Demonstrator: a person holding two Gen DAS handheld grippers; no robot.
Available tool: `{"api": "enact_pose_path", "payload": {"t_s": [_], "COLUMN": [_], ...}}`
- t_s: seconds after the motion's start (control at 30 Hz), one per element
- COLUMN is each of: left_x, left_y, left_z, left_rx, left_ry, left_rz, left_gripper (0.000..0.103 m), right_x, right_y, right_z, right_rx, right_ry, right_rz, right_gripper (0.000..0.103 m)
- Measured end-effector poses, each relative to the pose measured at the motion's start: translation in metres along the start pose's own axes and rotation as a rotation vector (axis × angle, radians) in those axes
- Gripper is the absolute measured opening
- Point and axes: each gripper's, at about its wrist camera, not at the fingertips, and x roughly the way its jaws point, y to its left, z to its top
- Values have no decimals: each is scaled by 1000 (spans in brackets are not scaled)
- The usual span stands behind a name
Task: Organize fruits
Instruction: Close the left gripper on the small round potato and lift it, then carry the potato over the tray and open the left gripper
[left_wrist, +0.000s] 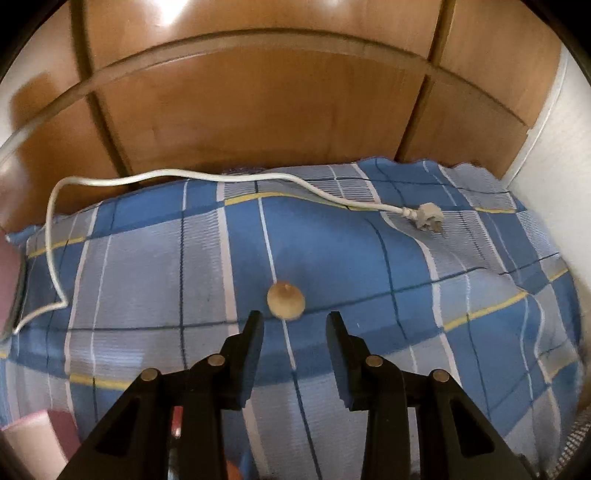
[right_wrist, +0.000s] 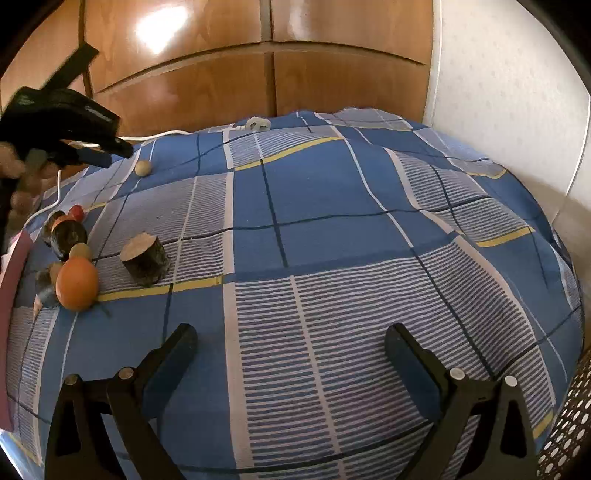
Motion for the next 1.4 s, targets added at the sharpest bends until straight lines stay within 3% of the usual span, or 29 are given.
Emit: {"api": "enact_pose_path", "payload": {"t_s": [0.17,0.2,0.23,0.33,0.7,0.87,1.1,1.2,1.4], "left_x": [27,33,34,30,-55,-102,-153,-164,-158], "left_y": [-2,-3,-2,5,37,75,168,201,238], "left_z": [12,11,11,7,-51,-92,-162,-191,-221], "left_rx": [-6,-2,-1,-42,-142,-187,-367,-429,-511], "left_ry": [35,41,31,8,-108,-146,-179,-185,-148], "left_rz": [10,30,55,15,-105,-70,38,99,134], "left_gripper": [35,33,25,25,25,25,25,25,25], "right_x": [0,0,0,0,0,1,2,2,3], "right_y": [1,1,1,1,2,2,3,3,4], "right_z": [-1,-1,-1,-1,-2,-1,0,0,-1], "right_rx": [6,6,4,2,-4,-6,-10,-9,-13], "right_ry": [-10,-11,-12,-11,-15,-11,2,4,0], "right_rz": [-6,-6,-8,-10,-17,-20,-27,-26,-31], "right_gripper": [103,103,103,103,103,103,103,103,103]}}
